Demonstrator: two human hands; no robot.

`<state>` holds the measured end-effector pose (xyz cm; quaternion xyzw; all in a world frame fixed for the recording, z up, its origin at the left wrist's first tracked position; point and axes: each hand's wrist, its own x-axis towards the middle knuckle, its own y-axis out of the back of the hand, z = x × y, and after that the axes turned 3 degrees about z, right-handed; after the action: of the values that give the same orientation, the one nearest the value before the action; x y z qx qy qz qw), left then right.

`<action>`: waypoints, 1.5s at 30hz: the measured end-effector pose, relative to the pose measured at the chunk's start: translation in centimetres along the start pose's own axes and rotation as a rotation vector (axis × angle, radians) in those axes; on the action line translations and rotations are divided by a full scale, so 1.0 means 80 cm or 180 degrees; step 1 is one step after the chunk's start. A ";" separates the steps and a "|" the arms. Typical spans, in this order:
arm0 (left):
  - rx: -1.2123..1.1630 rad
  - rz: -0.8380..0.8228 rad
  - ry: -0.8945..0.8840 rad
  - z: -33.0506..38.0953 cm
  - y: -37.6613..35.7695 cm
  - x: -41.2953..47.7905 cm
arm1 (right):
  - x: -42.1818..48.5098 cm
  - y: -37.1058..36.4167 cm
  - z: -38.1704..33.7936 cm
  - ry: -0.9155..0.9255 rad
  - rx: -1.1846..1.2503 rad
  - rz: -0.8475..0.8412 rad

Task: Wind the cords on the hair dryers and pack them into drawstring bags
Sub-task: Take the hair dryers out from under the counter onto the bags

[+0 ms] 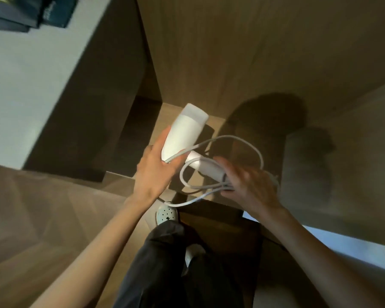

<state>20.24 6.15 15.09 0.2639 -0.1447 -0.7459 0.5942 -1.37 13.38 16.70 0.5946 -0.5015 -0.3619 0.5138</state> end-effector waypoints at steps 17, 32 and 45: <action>-0.0410 0.0880 0.0073 0.066 0.083 -0.297 | -0.120 0.144 -0.125 0.1169 -0.0283 -0.0212; -0.0292 0.1485 0.0101 -0.050 0.349 -0.370 | -0.021 0.140 -0.410 0.1738 0.0092 -0.0200; -0.0198 0.1759 0.0338 -0.207 0.656 -0.372 | 0.141 0.086 -0.713 0.2063 0.0257 0.0052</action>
<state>76.68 23.19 35.90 0.2348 -0.1568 -0.5449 0.7896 53.64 16.79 36.35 0.6947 -0.3306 -0.1295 0.6256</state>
